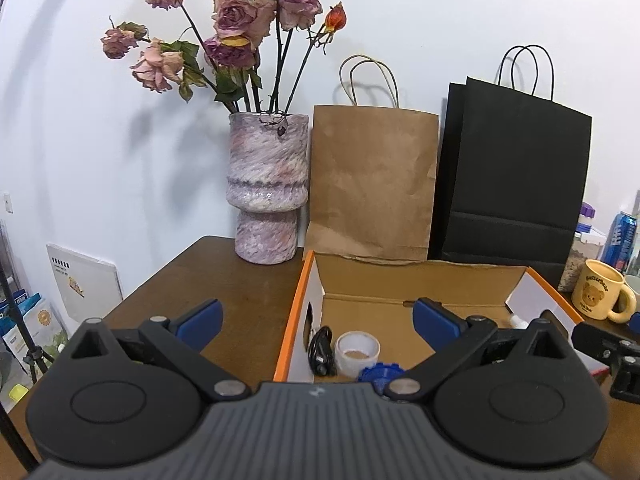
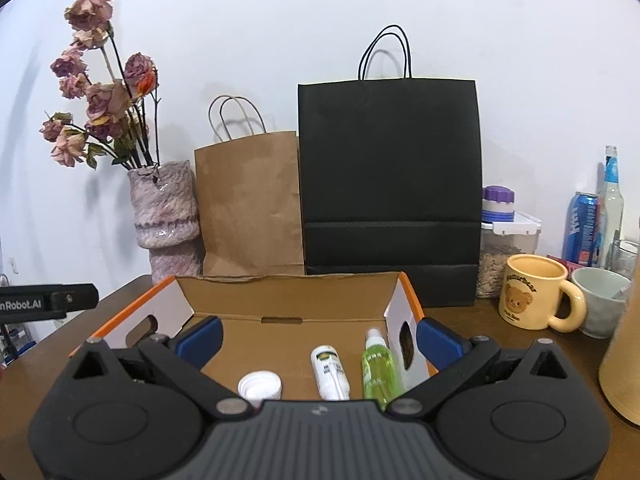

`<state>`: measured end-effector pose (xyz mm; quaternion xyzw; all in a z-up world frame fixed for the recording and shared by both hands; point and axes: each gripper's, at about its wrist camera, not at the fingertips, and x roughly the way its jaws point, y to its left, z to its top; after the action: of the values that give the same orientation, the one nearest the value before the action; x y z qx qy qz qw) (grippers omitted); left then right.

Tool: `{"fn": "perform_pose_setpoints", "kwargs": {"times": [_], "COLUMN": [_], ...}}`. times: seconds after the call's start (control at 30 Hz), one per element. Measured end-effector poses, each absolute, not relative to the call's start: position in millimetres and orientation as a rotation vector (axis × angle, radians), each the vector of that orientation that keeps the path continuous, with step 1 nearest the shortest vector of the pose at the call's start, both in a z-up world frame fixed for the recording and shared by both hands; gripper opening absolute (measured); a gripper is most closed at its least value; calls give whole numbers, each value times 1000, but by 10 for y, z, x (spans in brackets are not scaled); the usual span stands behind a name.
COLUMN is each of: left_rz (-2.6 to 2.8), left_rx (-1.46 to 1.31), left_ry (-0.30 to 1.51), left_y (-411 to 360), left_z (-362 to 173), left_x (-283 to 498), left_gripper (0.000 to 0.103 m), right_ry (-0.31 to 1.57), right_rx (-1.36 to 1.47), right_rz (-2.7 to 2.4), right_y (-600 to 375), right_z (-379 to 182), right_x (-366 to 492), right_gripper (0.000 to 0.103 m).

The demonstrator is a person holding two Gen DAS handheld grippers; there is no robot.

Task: Organize rigid objects
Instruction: 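Withdraw both open tools from the box toward the remaining table items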

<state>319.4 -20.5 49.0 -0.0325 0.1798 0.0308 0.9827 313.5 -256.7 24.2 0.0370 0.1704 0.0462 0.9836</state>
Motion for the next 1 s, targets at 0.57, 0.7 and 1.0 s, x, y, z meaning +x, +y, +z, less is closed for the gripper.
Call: {"fn": "perform_pose_setpoints", "kwargs": {"times": [0.57,0.7,1.0], "left_rz": [44,31,28], "left_rx": [-51,-36,-25], "left_ry": [364,380,439], "left_y": [-87,-92,-16], "left_z": [394,296,85], "left_x": [2448,2289,2033], "left_gripper": [103,103,103], "right_ry": [380,408,466], "right_rx": [52,55,36], "right_rz": [104,101,115], "right_y": [-2560,-2542,-2490], "right_z": [62,-36,-188], "right_x": [2277,2093,1829], "right_gripper": [103,103,103]}}
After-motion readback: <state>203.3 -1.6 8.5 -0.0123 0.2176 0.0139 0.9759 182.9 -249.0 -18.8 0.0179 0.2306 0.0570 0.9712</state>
